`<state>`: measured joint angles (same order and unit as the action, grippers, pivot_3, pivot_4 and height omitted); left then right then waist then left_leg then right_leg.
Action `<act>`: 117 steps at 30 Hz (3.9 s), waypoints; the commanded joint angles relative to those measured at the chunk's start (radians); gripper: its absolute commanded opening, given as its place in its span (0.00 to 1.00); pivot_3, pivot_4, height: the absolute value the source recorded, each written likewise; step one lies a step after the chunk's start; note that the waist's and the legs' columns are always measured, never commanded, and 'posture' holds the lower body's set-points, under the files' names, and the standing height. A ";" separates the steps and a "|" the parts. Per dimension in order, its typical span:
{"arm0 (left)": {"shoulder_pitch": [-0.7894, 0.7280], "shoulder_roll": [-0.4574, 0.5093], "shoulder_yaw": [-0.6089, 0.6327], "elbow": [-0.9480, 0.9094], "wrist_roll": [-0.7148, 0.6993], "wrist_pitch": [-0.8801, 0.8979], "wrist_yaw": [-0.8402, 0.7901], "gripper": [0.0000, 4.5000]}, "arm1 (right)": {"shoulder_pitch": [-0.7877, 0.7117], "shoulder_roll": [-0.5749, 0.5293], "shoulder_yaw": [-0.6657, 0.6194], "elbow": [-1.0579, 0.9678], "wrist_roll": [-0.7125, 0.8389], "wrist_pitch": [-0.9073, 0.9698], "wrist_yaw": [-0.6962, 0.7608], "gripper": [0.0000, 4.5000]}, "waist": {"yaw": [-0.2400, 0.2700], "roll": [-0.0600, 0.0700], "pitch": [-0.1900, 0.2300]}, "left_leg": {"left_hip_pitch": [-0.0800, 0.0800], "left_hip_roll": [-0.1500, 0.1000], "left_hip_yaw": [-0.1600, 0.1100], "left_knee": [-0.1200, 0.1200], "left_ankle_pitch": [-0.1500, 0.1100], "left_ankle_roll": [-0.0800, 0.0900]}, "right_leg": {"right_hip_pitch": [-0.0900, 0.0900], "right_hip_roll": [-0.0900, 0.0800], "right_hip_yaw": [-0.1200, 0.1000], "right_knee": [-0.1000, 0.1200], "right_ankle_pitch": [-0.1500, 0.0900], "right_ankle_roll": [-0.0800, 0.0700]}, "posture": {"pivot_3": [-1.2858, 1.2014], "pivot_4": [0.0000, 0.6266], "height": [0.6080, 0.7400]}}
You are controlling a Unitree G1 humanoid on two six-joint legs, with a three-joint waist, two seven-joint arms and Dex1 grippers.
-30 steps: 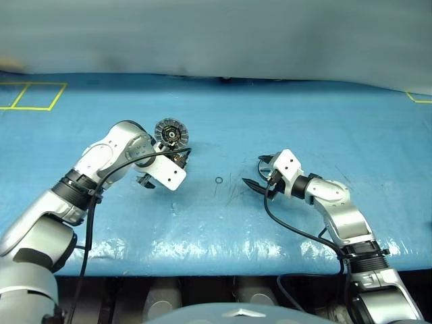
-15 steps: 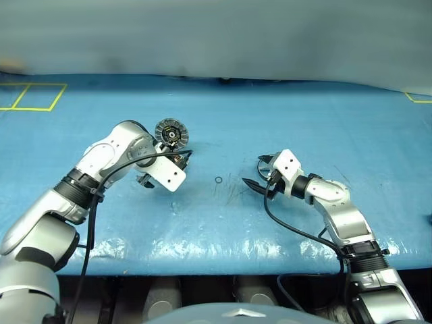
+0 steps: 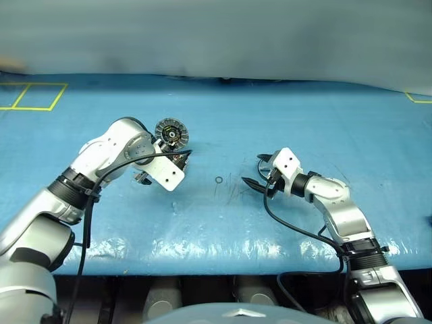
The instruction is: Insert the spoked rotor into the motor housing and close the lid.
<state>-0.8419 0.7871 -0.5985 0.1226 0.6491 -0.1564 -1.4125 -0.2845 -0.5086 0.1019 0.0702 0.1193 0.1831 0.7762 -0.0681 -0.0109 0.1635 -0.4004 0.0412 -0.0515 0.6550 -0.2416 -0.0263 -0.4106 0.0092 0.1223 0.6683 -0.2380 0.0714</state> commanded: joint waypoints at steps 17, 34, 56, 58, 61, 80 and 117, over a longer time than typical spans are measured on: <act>0.043 0.011 0.018 -0.001 0.010 0.014 -0.001 1.00 | -0.025 -0.002 -0.005 -0.022 -0.004 -0.010 0.009 1.00 | 0.000 0.000 0.000 | 0.000 0.000 0.000 0.001 0.000 0.000 | 0.000 0.000 0.000 0.000 0.000 0.000 | 0.52 0.24 1.00; 0.042 -0.077 -0.036 0.203 0.065 -0.023 0.069 0.81 | -0.012 0.013 -0.008 -0.045 -0.001 -0.007 -0.008 1.00 | -0.002 0.000 0.000 | 0.001 0.000 0.000 0.003 0.000 0.000 | 0.001 0.000 0.000 0.004 0.000 0.000 | 0.52 0.24 1.00; 0.121 -0.107 0.006 -0.191 -0.205 0.125 -0.201 0.55 | 0.099 0.077 -0.036 -0.077 0.008 -0.061 -0.106 1.00 | -0.001 0.001 -0.001 | 0.001 0.000 0.000 0.005 -0.001 0.002 | 0.000 0.000 0.001 0.009 -0.002 0.000 | 0.52 0.24 1.00; 0.126 -0.098 -0.016 -0.224 -0.218 0.134 -0.202 0.55 | 0.101 0.086 -0.032 -0.072 0.005 -0.067 -0.110 1.00 | -0.001 0.001 -0.001 | 0.001 0.000 0.000 0.005 0.000 0.002 | 0.000 0.000 0.000 0.009 -0.002 0.001 | 0.52 0.24 1.00; 0.128 -0.091 -0.046 -0.245 -0.229 0.152 -0.202 0.55 | 0.100 0.095 -0.032 -0.062 0.006 -0.076 -0.113 1.00 | -0.003 0.001 -0.001 | 0.002 0.000 0.000 0.006 0.000 0.002 | 0.000 0.001 0.001 0.009 -0.002 0.001 | 0.52 0.24 1.00; 0.135 -0.136 -0.018 -0.244 -0.223 0.300 -0.173 0.93 | 0.112 0.120 -0.012 -0.069 0.009 -0.089 -0.121 1.00 | -0.002 0.001 -0.001 | 0.002 0.000 0.000 0.007 0.000 0.002 | 0.000 0.001 0.001 0.009 -0.003 0.001 | 0.52 0.24 1.00; 0.872 -0.289 0.693 -0.458 -0.808 0.413 0.533 0.93 | -0.001 0.248 0.090 0.169 -0.028 -0.125 -0.089 1.00 | -0.007 0.000 0.000 | 0.004 0.001 0.000 0.005 -0.001 0.002 | 0.001 0.000 0.000 0.009 -0.003 0.000 | 0.52 0.24 1.00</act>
<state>0.0170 0.5039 0.0716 -0.3484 -0.1345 0.3059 -0.8868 -0.2644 -0.2686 0.1910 0.2379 0.0841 0.0645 0.6791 -0.0754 -0.0108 0.1638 -0.3961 0.0423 -0.0510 0.6600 -0.2421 -0.0246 -0.4100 0.0095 0.1223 0.6772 -0.2406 0.0718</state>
